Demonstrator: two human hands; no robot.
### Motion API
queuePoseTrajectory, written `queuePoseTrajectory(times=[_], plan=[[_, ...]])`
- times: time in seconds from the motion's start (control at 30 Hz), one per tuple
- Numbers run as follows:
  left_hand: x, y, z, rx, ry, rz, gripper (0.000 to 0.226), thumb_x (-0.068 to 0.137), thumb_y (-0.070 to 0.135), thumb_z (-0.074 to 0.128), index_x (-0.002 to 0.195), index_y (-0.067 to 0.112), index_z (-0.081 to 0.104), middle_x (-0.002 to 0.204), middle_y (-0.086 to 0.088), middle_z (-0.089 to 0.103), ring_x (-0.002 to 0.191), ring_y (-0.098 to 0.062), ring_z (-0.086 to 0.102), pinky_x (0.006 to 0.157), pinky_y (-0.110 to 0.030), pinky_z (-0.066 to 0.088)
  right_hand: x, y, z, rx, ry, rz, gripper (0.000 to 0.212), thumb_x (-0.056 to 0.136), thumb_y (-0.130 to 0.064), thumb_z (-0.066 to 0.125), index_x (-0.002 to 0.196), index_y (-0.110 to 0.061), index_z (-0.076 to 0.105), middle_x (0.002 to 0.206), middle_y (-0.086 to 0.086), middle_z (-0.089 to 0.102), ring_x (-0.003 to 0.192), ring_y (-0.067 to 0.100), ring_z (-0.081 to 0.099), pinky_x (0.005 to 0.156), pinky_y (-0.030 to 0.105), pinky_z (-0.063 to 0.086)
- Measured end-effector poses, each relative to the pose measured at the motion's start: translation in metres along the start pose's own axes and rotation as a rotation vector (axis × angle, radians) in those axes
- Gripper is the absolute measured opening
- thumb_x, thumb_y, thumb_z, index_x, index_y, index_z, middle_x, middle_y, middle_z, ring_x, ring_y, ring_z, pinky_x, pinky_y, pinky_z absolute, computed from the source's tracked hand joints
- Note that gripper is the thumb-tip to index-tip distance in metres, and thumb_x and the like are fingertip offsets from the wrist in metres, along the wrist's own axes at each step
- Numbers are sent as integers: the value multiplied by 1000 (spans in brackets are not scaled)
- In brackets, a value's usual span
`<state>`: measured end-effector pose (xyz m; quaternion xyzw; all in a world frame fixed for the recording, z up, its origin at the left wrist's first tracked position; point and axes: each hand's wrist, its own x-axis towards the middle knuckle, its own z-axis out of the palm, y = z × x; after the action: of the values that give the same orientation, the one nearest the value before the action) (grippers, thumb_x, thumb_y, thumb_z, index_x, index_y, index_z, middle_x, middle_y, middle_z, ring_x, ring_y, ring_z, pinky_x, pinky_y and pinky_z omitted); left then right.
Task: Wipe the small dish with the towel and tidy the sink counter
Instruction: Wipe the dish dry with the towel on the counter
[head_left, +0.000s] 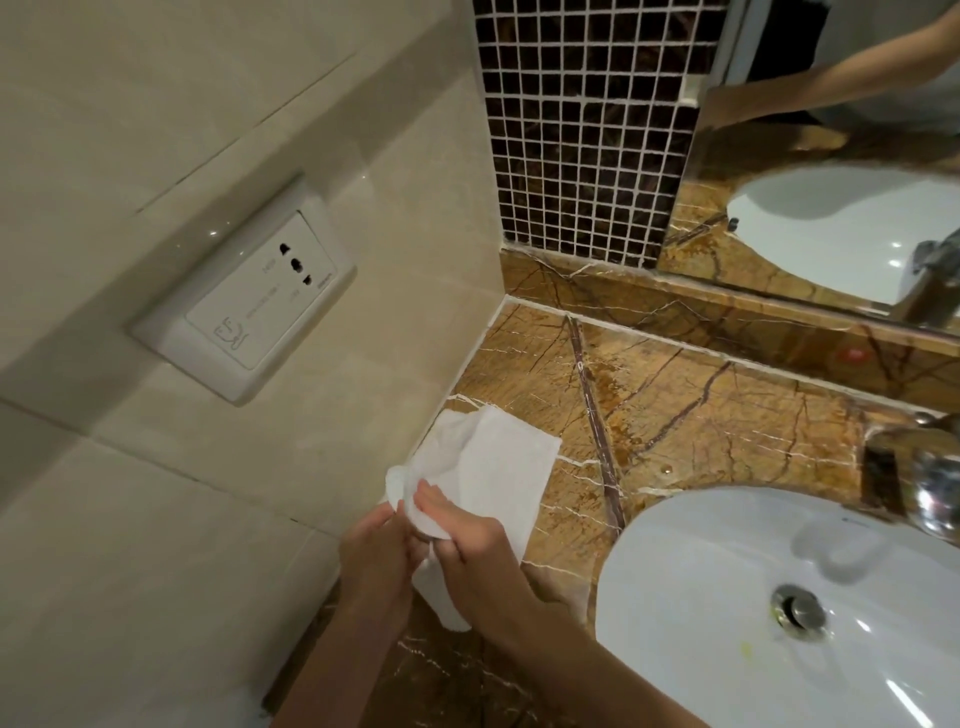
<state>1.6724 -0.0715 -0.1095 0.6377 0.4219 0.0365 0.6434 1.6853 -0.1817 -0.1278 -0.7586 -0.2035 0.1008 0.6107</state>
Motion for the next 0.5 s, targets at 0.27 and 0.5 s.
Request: queuePoseTrajectory(times=[0.27, 0.5], plan=[[-7, 2, -13, 547, -27, 539, 33, 83, 5, 63, 52, 1, 52, 48, -4, 49, 49, -20, 45, 52, -27, 35, 40, 3, -26, -95, -111, 10, 25, 95, 0, 44, 106, -5, 67, 104, 9, 71, 99, 17, 62, 84, 19, 42], [-5, 2, -3, 182, 29, 252, 30, 85, 10, 63, 59, -2, 57, 62, -14, 58, 61, -27, 55, 58, -32, 47, 12, 8, -24, 7, -83, 88, 22, 93, 3, 43, 89, -1, 64, 74, 14, 58, 61, -4, 47, 63, 8, 31]])
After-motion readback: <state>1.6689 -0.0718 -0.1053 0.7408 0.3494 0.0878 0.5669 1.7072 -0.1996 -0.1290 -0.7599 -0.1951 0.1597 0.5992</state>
